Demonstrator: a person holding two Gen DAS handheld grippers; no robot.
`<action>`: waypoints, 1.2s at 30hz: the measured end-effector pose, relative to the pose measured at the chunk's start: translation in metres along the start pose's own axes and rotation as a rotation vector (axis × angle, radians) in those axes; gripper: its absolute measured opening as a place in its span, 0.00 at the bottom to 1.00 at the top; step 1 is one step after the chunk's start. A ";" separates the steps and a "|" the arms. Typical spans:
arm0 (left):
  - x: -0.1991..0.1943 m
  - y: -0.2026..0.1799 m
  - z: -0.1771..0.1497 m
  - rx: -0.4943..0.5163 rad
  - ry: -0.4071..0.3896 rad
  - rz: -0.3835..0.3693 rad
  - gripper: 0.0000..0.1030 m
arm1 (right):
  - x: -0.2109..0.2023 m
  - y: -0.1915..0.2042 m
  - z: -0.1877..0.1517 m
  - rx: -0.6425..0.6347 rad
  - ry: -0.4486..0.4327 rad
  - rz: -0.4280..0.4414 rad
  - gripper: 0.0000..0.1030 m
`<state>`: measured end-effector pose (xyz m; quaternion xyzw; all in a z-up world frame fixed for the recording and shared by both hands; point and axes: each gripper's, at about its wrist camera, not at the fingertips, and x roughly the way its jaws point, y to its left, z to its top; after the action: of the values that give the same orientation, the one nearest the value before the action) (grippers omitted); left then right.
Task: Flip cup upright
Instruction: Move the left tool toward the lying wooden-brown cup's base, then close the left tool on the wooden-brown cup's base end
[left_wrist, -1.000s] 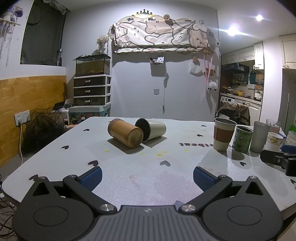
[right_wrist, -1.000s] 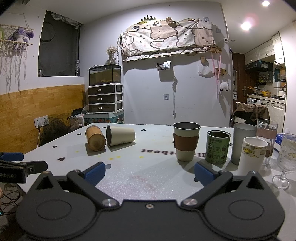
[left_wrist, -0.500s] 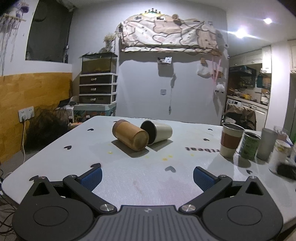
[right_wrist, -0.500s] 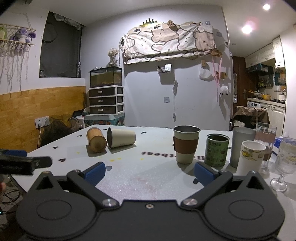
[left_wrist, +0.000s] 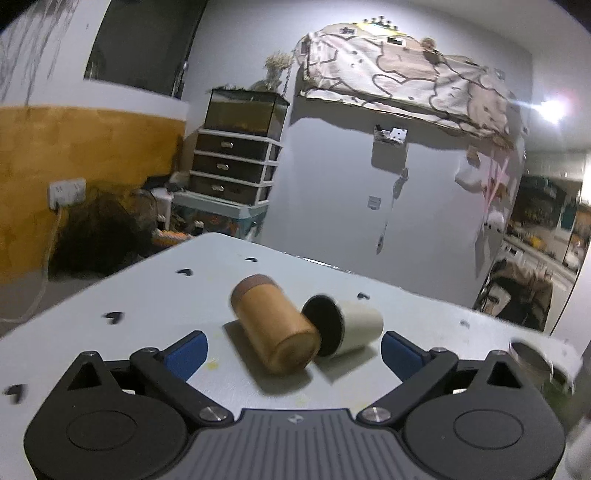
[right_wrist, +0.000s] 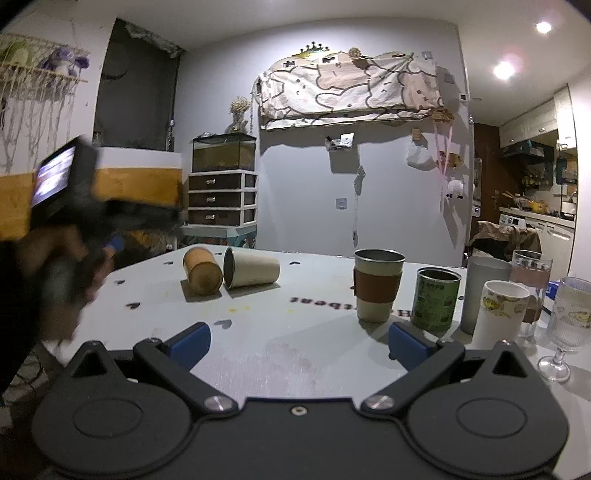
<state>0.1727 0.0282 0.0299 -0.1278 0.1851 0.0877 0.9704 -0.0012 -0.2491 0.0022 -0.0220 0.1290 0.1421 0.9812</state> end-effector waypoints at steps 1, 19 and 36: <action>0.011 0.000 0.005 -0.020 0.016 -0.001 0.95 | 0.000 0.000 -0.002 0.001 0.004 0.006 1.00; 0.138 -0.016 0.018 -0.073 0.209 0.258 0.92 | 0.006 -0.021 -0.026 0.067 0.056 -0.025 1.00; 0.094 0.001 -0.004 -0.012 0.336 0.123 0.68 | 0.003 -0.039 -0.030 0.121 0.035 -0.042 1.00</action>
<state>0.2569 0.0397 -0.0094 -0.1351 0.3516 0.1254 0.9178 0.0050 -0.2877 -0.0270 0.0322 0.1541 0.1132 0.9810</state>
